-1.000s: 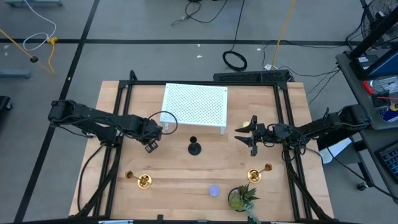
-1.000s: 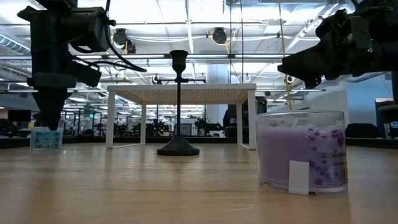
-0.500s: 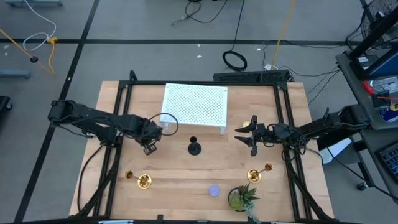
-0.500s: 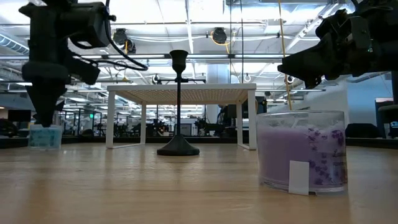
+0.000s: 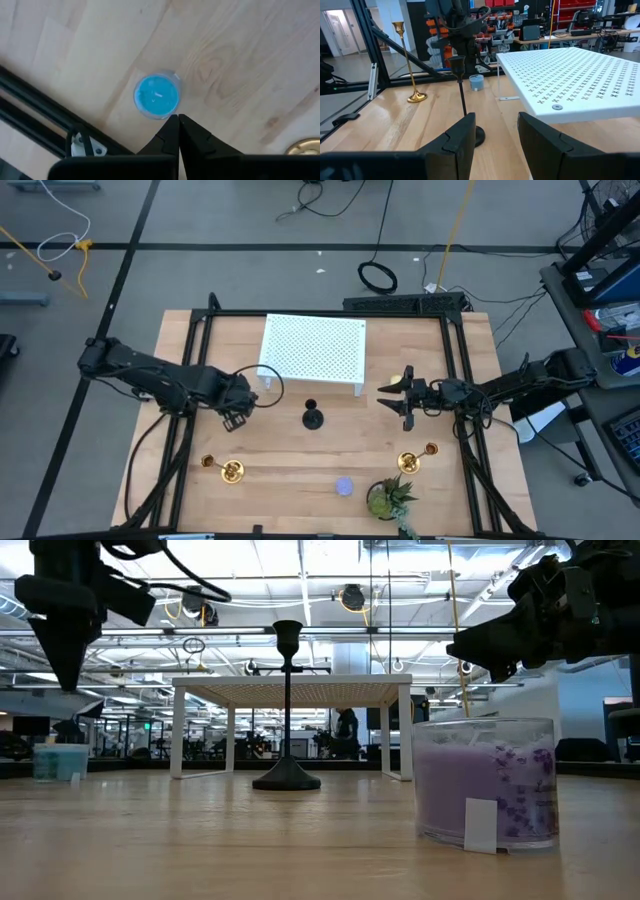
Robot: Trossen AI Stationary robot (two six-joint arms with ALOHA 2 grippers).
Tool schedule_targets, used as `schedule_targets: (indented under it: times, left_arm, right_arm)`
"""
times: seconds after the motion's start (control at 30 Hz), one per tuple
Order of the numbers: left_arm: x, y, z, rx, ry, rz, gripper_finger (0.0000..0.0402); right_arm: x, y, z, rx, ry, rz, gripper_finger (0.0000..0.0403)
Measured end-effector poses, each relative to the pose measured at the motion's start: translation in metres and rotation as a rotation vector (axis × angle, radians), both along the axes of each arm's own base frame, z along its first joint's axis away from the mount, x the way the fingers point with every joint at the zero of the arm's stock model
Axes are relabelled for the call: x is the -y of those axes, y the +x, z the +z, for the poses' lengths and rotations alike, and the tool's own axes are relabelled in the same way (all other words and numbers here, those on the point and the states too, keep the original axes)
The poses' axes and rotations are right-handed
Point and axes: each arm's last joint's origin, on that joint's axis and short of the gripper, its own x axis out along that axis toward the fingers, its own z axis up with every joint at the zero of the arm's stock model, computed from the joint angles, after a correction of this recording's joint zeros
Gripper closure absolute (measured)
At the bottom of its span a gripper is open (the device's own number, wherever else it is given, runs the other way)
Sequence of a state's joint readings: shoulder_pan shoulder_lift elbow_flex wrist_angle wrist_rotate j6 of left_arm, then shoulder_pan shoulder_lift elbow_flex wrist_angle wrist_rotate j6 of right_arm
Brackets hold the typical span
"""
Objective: Pick & Place candle stick holders
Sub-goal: Put the blue scented candle on the shelf
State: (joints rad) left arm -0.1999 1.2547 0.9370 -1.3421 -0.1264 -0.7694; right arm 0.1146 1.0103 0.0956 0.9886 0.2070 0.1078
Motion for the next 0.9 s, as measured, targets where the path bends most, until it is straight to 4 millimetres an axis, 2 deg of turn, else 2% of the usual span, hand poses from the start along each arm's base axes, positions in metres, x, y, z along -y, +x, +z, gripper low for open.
schedule_targets:
  times: [0.13,0.33,0.5,0.63,0.9]
  left_arm:
    - [0.002,-0.003,-0.015,-0.044,-0.064,-0.056,0.037]
    - [0.0,-0.013,-0.047,-0.076,-0.061,-0.067,0.0302]
    - [-0.002,-0.015,-0.056,-0.063,-0.003,-0.095,0.0261]
    - [-0.001,-0.011,-0.056,-0.035,-0.018,-0.15,0.0262]
    - [-0.002,-0.015,-0.066,-0.045,-0.076,-0.165,0.0305]
  right_arm:
    - [0.0,0.0,0.0,-0.002,0.0,0.0,0.0257]
    - [0.0,0.0,-0.001,-0.015,-0.001,0.0,0.0257]
    - [0.0,0.0,-0.004,-0.041,-0.001,0.0,0.0257]
    - [0.0,0.0,-0.005,-0.05,-0.002,0.0,0.0257]
    - [0.0,0.0,-0.005,-0.05,-0.002,0.0,0.0257]
